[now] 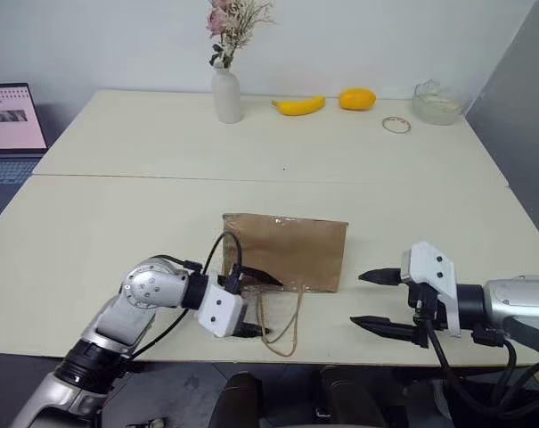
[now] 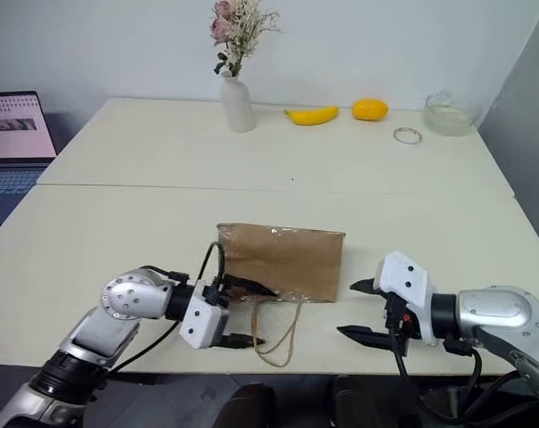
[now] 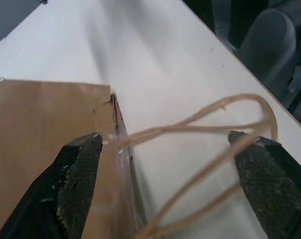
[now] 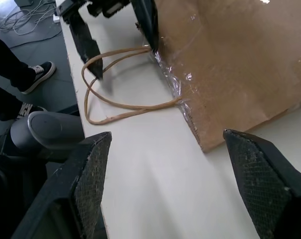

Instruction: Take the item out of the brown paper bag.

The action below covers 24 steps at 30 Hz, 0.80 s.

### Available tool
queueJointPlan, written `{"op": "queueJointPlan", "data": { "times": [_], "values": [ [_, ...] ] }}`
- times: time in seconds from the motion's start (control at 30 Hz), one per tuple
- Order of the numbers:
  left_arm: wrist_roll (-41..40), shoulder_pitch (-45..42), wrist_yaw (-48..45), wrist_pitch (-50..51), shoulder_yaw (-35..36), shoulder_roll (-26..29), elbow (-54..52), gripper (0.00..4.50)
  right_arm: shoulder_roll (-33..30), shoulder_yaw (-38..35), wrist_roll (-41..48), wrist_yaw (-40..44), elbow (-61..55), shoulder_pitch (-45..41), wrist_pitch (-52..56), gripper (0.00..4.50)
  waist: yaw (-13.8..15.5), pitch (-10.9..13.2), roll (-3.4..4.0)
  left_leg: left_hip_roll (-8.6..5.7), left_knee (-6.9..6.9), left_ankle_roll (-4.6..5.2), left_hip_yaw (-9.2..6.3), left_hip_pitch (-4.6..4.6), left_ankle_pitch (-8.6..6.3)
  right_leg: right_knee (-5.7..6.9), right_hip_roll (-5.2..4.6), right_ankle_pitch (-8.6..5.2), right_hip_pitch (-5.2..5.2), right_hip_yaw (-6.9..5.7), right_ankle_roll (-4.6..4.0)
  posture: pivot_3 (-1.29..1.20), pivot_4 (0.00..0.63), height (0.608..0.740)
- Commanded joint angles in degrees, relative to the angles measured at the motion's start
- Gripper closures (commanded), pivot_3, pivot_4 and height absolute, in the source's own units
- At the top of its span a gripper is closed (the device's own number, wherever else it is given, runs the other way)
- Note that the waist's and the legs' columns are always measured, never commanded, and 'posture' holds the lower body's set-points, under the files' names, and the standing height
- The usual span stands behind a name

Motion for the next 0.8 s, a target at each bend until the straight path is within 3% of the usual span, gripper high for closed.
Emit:
{"op": "queueJointPlan", "data": {
  "times": [0.03,0.23,0.43,0.67,0.8],
  "values": [
    [0.04,-1.24,0.74,-1.26,-0.87,-0.85,-0.6,0.66,-0.43,0.87,-0.22,0.14,-0.97,-0.66,-1.07,0.74,0.0,0.0,0.0,0.0,0.0,0.0,-0.01,0.0,0.0,0.01,0.0,0.0,0.0,-0.01,0.0,0.0,0.15,0.74],
    [-2.13,-1.06,0.01,1.81,-1.31,-0.51,-2.55,2.42,-0.81,2.49,-0.58,0.51,-1.19,-0.87,-1.45,0.74,-0.03,0.0,0.0,0.02,0.0,0.0,-0.01,0.01,0.0,0.02,0.03,0.0,0.0,-0.01,0.0,0.0,0.15,0.74],
    [-8.64,-4.86,3.67,17.43,2.04,-1.59,-8.27,4.48,-0.06,6.91,-2.07,1.35,-1.07,-2.14,-2.79,0.74,-0.08,0.0,0.0,0.01,0.02,0.0,-0.02,0.0,0.0,0.02,0.06,0.0,0.01,-0.02,0.01,0.0,0.15,0.74],
    [-9.42,-10.65,7.57,25.46,4.74,-2.84,-8.21,4.48,2.56,15.2,-5.81,2.2,0.23,-6.77,-5.09,0.74,-0.22,0.0,-0.01,0.01,0.04,0.0,-0.03,0.01,0.0,0.03,0.13,0.01,-0.01,0.0,0.02,0.0,0.15,0.74],
    [-9.79,-15.81,11.93,30.03,7.73,-5.03,-4.44,4.48,8.1,22.79,-9.79,1.21,3.36,-12.74,-6.04,0.74,-0.17,-0.01,-0.02,0.0,0.11,-0.01,-0.12,-0.02,0.01,0.06,0.14,0.02,0.01,-0.06,0.03,0.0,0.15,0.74]
  ]
}}
